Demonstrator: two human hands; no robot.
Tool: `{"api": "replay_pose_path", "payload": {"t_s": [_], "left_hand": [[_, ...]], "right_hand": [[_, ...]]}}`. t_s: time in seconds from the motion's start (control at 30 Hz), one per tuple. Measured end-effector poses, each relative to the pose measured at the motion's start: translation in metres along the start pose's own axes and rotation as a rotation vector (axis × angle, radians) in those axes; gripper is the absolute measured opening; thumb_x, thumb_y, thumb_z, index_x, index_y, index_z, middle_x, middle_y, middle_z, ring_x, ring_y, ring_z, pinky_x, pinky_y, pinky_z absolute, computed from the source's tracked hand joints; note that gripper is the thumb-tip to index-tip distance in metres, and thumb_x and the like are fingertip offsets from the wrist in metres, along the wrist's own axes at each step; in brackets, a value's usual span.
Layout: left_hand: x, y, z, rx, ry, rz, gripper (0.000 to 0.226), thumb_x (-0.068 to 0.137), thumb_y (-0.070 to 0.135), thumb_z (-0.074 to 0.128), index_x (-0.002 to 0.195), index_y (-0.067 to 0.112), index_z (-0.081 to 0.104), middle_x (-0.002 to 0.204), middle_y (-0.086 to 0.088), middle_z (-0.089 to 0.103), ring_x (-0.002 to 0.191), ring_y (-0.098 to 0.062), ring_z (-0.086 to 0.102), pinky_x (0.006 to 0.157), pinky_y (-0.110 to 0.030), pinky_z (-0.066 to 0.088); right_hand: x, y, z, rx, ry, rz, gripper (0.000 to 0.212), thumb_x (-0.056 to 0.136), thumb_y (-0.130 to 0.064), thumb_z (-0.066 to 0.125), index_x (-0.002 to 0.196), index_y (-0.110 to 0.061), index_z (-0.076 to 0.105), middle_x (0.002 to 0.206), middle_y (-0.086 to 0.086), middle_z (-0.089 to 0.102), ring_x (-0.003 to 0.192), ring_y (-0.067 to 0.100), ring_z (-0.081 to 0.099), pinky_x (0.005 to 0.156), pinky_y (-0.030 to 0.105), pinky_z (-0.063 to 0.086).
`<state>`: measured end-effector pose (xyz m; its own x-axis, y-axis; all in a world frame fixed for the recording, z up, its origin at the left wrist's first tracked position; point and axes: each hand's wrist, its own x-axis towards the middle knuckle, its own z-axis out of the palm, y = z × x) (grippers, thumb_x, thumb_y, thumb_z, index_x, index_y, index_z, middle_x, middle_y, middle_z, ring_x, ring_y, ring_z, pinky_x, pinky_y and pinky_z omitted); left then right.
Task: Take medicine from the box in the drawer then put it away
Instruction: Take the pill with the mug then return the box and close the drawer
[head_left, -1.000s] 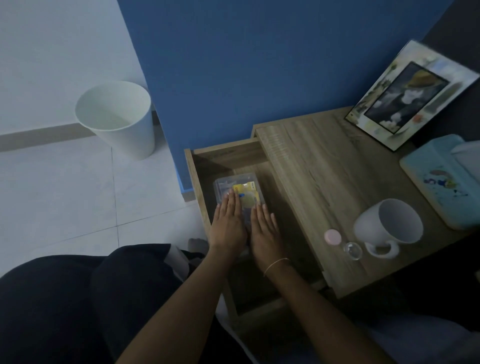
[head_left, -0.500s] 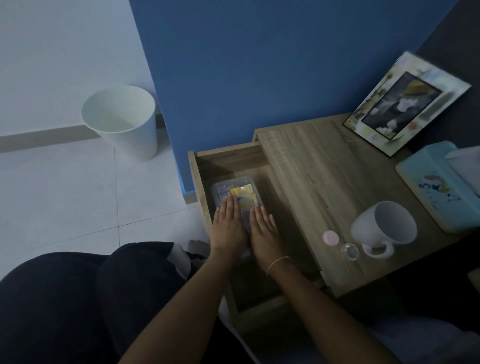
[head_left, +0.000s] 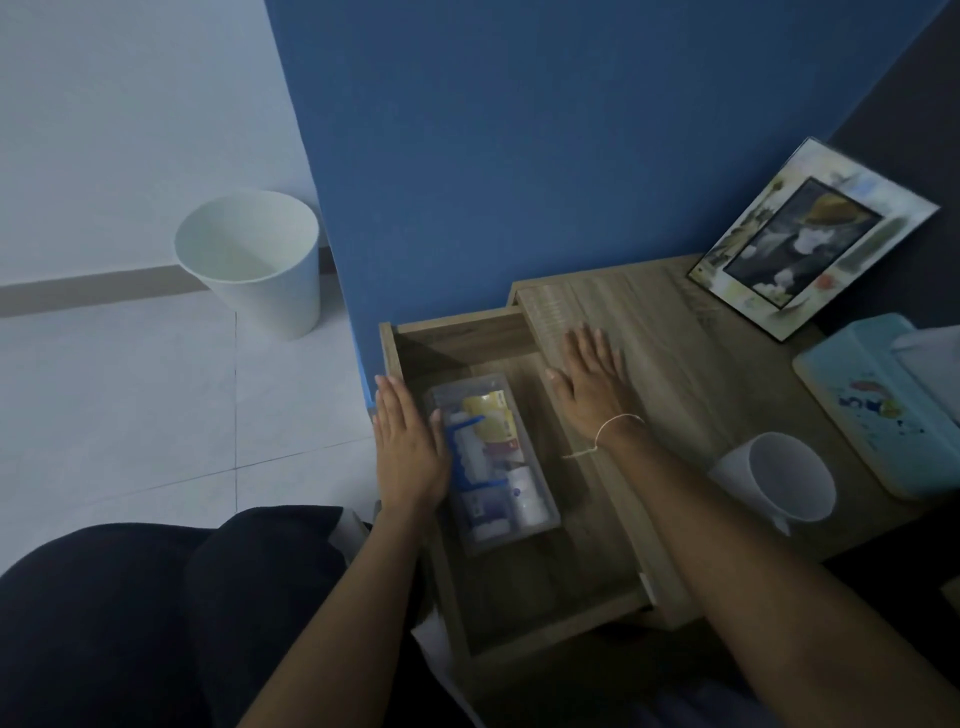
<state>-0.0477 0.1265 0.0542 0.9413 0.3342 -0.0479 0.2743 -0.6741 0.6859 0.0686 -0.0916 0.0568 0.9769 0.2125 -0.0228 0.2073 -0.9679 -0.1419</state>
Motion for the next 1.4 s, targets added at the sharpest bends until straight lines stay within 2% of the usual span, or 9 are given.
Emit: {"api": "replay_pose_path", "payload": {"t_s": [0.27,0.33,0.43,0.5,0.9,1.1,1.2,1.3,1.4], "left_hand": [[0.003,0.006,0.006,-0.199,-0.059,-0.101,0.067,0.102,0.036,0.029,0.151,0.008,-0.008,0.161,-0.01,-0.015,0.15,-0.024,-0.005,0.123,-0.041,0.008],[0.004,0.005,0.003,-0.237,-0.046,-0.12,0.061,0.103,0.032,0.028,0.152,0.009,0.0,0.163,-0.011,-0.003,0.15,-0.026,0.004,0.122,-0.043,0.013],[0.01,0.002,-0.007,-0.314,-0.037,-0.152,0.047,0.102,0.023,0.029,0.147,0.009,0.023,0.154,-0.016,0.032,0.139,-0.034,0.035,0.114,-0.052,0.032],[0.012,0.0,-0.013,-0.32,-0.066,-0.181,0.044,0.102,0.023,0.028,0.145,0.014,0.027,0.15,-0.015,0.04,0.133,-0.035,0.043,0.11,-0.053,0.036],[0.018,0.026,0.009,-0.394,-0.25,-0.141,0.055,0.101,0.022,0.027,0.153,0.023,0.007,0.154,-0.015,0.034,0.135,-0.035,0.041,0.113,-0.05,0.034],[0.034,0.053,0.033,-0.68,-0.284,-0.219,0.049,0.096,0.012,0.029,0.144,0.016,0.038,0.147,-0.008,0.046,0.135,-0.025,0.042,0.115,-0.046,0.032],[0.044,0.065,0.047,-0.786,-0.355,-0.29,0.056,0.091,0.003,0.029,0.145,0.014,0.038,0.15,-0.008,0.042,0.139,-0.019,0.037,0.119,-0.041,0.026],[0.047,0.076,0.06,-0.819,-0.385,-0.314,0.053,0.094,0.002,0.028,0.145,0.014,0.038,0.151,-0.007,0.04,0.137,-0.016,0.038,0.112,-0.029,0.029],[0.049,0.086,0.071,-0.847,-0.431,-0.322,0.047,0.098,0.012,0.03,0.145,0.014,0.039,0.151,-0.006,0.04,0.14,-0.021,0.036,0.116,-0.033,0.028]], "right_hand": [[-0.001,0.004,0.007,-0.009,0.024,0.004,0.055,0.1,-0.037,0.018,0.151,-0.017,0.009,0.161,0.0,0.009,0.148,0.018,0.001,0.12,0.043,0.0],[-0.002,0.004,0.006,-0.003,0.027,0.0,0.054,0.1,-0.035,0.019,0.151,-0.017,0.01,0.161,-0.001,0.009,0.148,0.017,0.002,0.12,0.042,0.0],[-0.002,0.004,0.006,0.008,0.03,0.0,0.054,0.1,-0.033,0.02,0.15,-0.018,0.009,0.16,-0.002,0.009,0.148,0.016,0.002,0.12,0.042,0.0],[-0.002,0.004,0.006,0.014,0.034,-0.002,0.054,0.1,-0.033,0.021,0.15,-0.018,0.009,0.161,-0.002,0.01,0.148,0.016,0.002,0.12,0.042,0.0],[-0.003,0.004,0.002,-0.023,0.021,0.011,0.056,0.099,-0.035,0.015,0.15,-0.017,0.006,0.161,-0.002,0.007,0.148,0.016,0.0,0.12,0.042,0.0],[-0.003,0.004,0.004,-0.018,0.035,-0.002,0.055,0.099,-0.035,0.017,0.15,-0.016,0.008,0.161,0.0,0.01,0.148,0.018,0.002,0.12,0.044,0.0],[-0.001,0.005,0.005,-0.02,0.015,-0.003,0.056,0.099,-0.036,0.014,0.15,-0.017,0.004,0.161,0.001,0.006,0.148,0.018,-0.001,0.12,0.044,0.0],[-0.002,0.004,0.005,-0.006,0.026,0.014,0.055,0.099,-0.035,0.015,0.151,-0.017,0.006,0.161,-0.001,0.007,0.148,0.017,-0.001,0.12,0.044,-0.001],[-0.003,0.002,0.003,0.007,0.028,0.013,0.055,0.099,-0.034,0.017,0.151,-0.017,0.007,0.161,-0.001,0.007,0.148,0.017,-0.001,0.12,0.043,-0.001]]}}
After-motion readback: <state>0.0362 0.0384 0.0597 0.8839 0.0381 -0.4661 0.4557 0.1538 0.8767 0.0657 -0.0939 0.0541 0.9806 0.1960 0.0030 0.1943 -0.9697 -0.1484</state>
